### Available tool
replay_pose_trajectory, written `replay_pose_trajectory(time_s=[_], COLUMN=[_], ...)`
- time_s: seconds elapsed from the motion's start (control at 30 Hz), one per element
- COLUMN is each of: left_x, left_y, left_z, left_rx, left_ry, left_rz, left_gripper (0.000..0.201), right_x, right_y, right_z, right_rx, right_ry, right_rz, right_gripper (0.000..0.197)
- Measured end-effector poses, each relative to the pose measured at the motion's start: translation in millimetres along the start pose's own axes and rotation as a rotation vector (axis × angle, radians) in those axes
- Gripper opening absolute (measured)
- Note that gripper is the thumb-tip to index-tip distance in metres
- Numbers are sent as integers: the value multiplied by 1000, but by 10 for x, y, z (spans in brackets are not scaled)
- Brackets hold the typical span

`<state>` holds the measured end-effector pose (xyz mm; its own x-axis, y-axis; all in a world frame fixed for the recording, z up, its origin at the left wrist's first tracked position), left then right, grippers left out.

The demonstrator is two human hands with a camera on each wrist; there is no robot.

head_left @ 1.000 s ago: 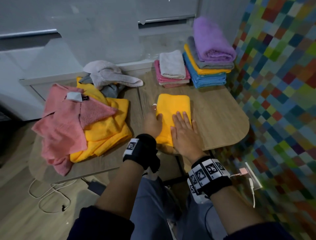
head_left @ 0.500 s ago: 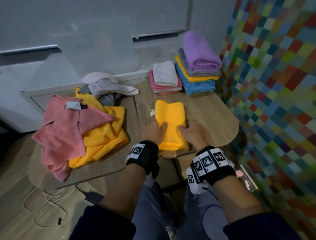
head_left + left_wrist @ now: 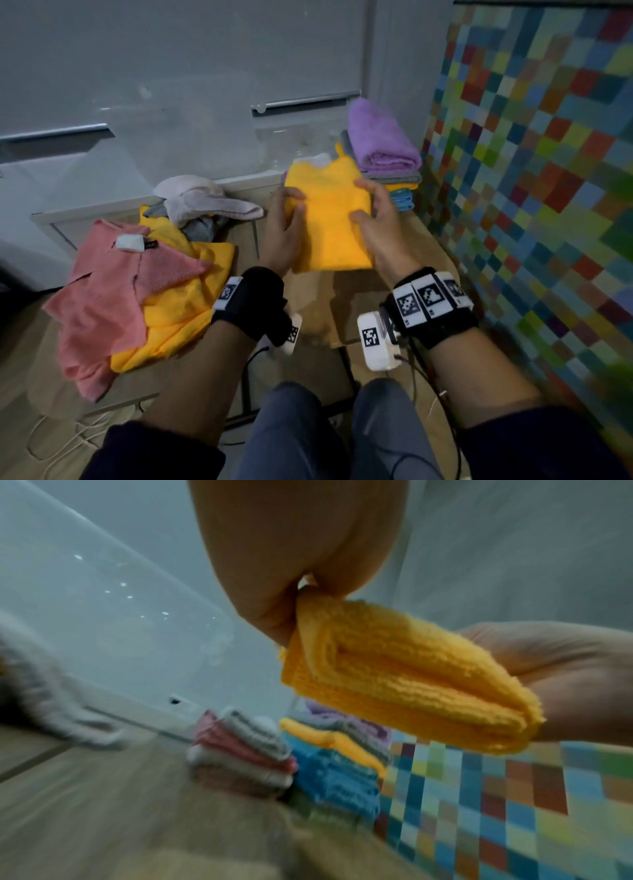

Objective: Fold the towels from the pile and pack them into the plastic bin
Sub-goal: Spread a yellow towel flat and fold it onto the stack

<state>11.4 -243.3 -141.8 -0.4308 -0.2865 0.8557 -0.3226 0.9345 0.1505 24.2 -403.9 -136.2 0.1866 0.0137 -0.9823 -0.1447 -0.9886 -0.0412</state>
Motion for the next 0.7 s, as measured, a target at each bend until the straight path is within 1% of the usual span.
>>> replay_pose_trajectory(time_s=[0.03, 0.1, 0.23, 0.3, 0.37, 0.47, 0.57, 0.63, 0.67, 0.7], left_x=[86, 230, 482, 580, 604, 487, 185, -51, -132, -182], left_y=[-53, -183, -568, -757, -914, -1105, -1280, -1340, -1359, -1372], left_z=[-132, -385, -877, -1101, -1305, -1476, -1508, -1438, -1393, -1349], left_rx=[1, -13, -68, -89, -91, -77, -105, -121, -131, -139], left_ry=[-40, -36, 23, 90, 197, 319, 436, 515, 530, 521], left_rz=[4, 49, 143, 246, 349, 441, 406, 374, 368, 358], left_gripper=[8, 19, 44, 56, 58, 57, 59, 59, 59, 60], right_x=[-138, -386, -771, -876, -938, -872, -600, -324, -229, -202], right_y=[13, 74, 236, 318, 387, 445, 438, 425, 433, 447], right_z=[-112, -379, -979, -1283, -1576, -1937, -2176, -2239, -2249, -2240], right_rx=[0, 17, 45, 89, 120, 136, 84, 10, 12, 66], right_ry=[78, 178, 273, 293, 294, 268, 213, 167, 184, 238], right_rz=[20, 61, 159, 205, 229, 292, 426, 636, 779, 922], right_gripper=[51, 53, 51, 50, 49, 48, 47, 44, 42, 40])
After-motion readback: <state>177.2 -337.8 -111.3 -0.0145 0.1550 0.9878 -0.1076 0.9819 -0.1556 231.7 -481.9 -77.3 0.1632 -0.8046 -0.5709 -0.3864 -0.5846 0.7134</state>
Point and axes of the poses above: each hand's wrist, its own z-axis away from the middle knuckle, its own y-axis out of the back of the hand, x = y × z, the point moved 5 cm from there along -z, towards the middle knuckle, and after that the axes turned 6 degrees about x, right-handed, at the moved point
